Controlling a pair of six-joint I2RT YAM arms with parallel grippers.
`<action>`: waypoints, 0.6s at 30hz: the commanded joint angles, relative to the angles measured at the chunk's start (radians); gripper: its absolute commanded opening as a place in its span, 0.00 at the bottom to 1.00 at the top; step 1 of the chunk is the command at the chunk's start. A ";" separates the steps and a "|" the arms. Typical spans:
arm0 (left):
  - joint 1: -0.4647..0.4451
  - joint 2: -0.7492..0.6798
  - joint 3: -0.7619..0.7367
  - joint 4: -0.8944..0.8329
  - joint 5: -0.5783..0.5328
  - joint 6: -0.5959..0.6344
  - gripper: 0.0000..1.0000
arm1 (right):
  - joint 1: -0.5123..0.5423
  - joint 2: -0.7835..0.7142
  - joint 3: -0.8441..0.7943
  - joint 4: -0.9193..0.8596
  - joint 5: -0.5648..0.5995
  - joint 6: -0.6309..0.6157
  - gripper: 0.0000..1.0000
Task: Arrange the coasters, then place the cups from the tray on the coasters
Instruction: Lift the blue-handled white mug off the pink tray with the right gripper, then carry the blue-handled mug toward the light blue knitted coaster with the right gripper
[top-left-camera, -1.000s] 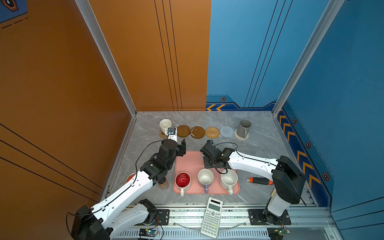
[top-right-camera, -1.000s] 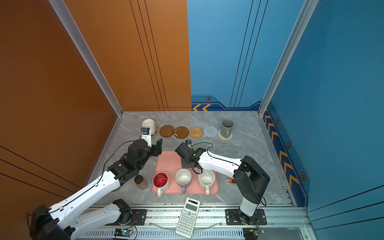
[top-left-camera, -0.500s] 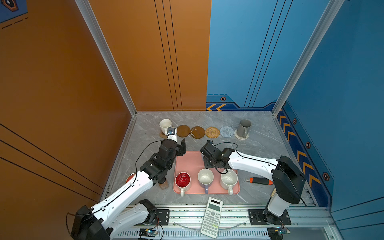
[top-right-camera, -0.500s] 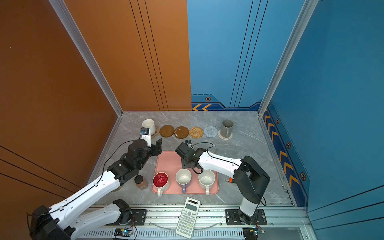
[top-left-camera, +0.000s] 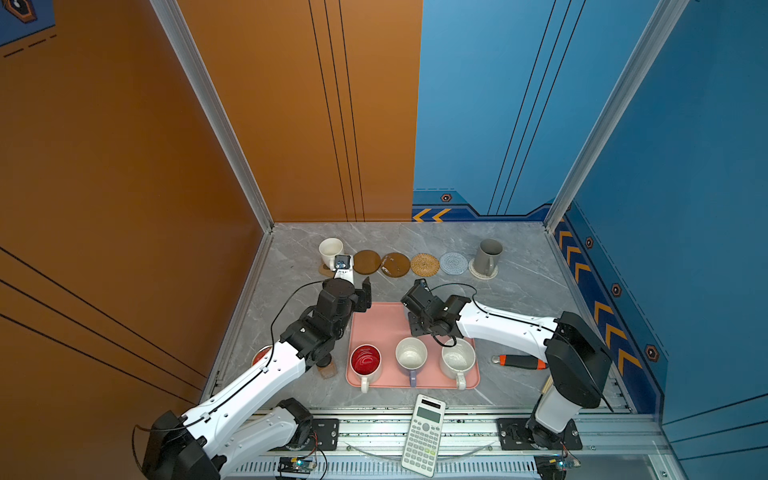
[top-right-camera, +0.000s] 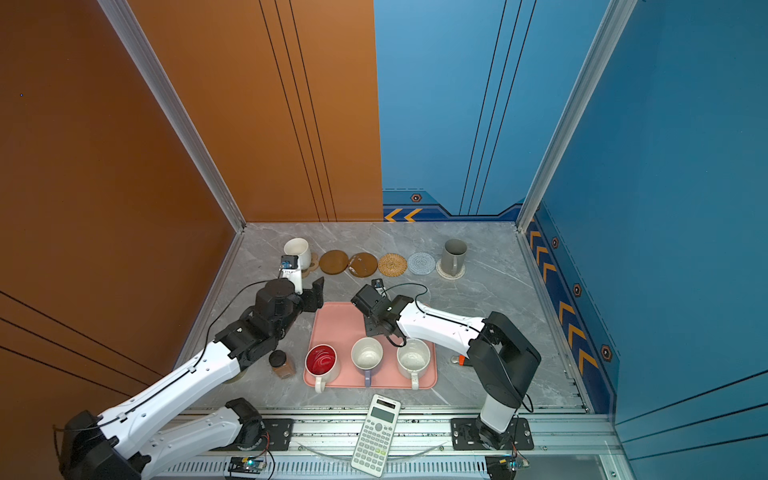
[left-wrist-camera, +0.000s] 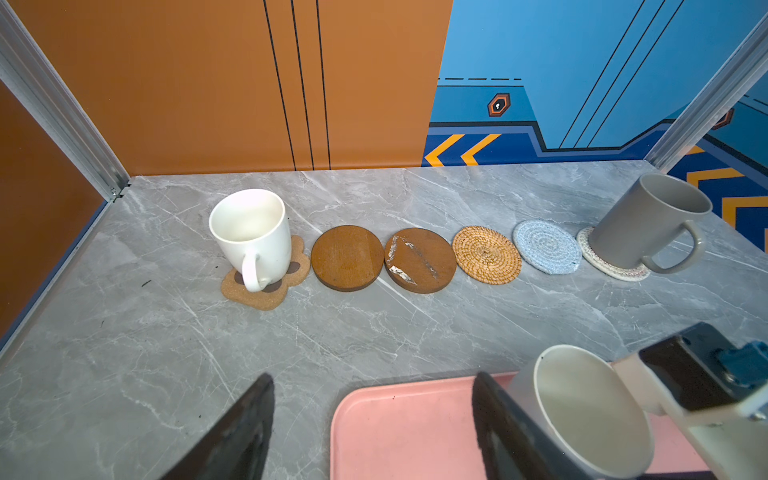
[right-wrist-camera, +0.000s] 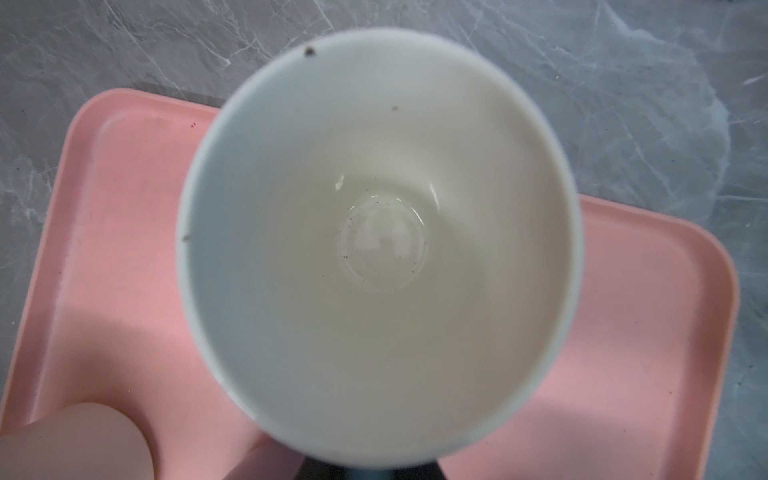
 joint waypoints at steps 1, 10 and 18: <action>0.012 -0.006 -0.016 -0.006 0.001 -0.011 0.75 | -0.014 -0.063 0.046 -0.011 0.056 -0.027 0.00; 0.014 -0.004 -0.016 -0.006 -0.002 -0.011 0.75 | -0.047 -0.088 0.066 -0.013 0.049 -0.060 0.00; 0.014 0.002 -0.014 -0.005 0.001 -0.012 0.75 | -0.103 -0.111 0.102 -0.022 0.040 -0.116 0.00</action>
